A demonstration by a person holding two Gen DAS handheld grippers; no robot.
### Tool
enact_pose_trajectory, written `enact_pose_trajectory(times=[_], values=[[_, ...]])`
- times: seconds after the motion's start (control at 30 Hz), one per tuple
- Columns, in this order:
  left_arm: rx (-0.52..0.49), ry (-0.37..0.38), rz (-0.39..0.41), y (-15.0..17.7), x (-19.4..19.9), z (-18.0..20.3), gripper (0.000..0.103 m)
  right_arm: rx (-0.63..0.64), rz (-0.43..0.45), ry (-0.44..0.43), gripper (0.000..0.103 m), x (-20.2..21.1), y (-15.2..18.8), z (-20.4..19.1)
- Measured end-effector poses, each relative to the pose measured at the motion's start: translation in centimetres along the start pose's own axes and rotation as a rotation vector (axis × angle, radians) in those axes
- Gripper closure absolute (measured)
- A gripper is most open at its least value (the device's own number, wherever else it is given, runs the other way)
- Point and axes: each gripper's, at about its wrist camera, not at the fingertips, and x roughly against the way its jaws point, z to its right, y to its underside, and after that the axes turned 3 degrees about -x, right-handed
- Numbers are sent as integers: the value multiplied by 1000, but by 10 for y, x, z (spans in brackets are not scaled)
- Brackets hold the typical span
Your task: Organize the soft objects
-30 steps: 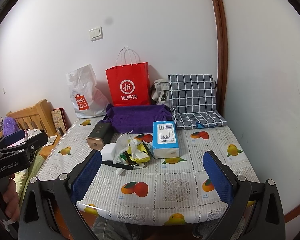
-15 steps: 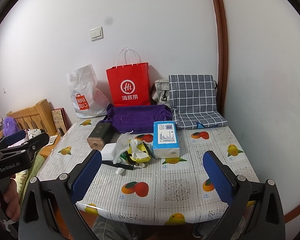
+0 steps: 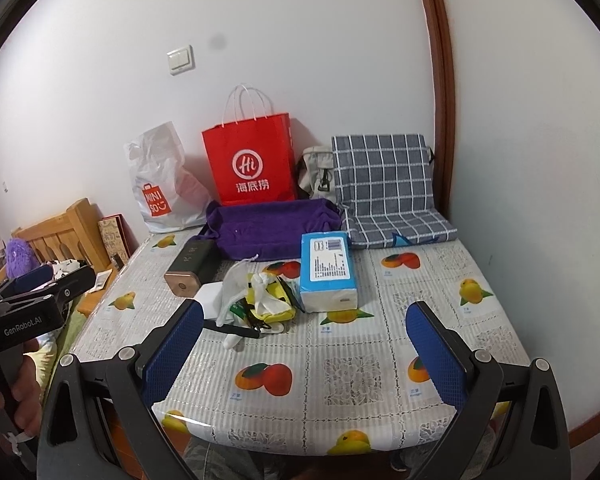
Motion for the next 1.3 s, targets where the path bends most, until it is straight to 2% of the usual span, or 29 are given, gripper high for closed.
enact_pose_trajectory(times=[0.33,0.6,0.8,1.03,1.2,1.23,1.27,1.3], values=[[35,-20,-126,13,-71,-17,0,12,-73,-25,3,-58,12,4],[57,17,-238,25,-136,-18,3,19,-176,-27,7,-112,25,7],[43,60,-286,28,-174,-7,3,-1,-238,-37,7,-141,28,14],[31,93,-331,27,-212,7,3,6,-269,-43,7,-168,29,15],[57,120,-353,31,-234,10,3,-17,-305,-86,7,-185,29,14],[60,126,-355,32,-238,10,4,-17,-306,-91,7,-188,28,14],[60,129,-357,33,-241,11,9,-16,-307,-96,7,-191,28,12],[59,131,-357,33,-245,12,23,-16,-308,-99,7,-193,27,12]])
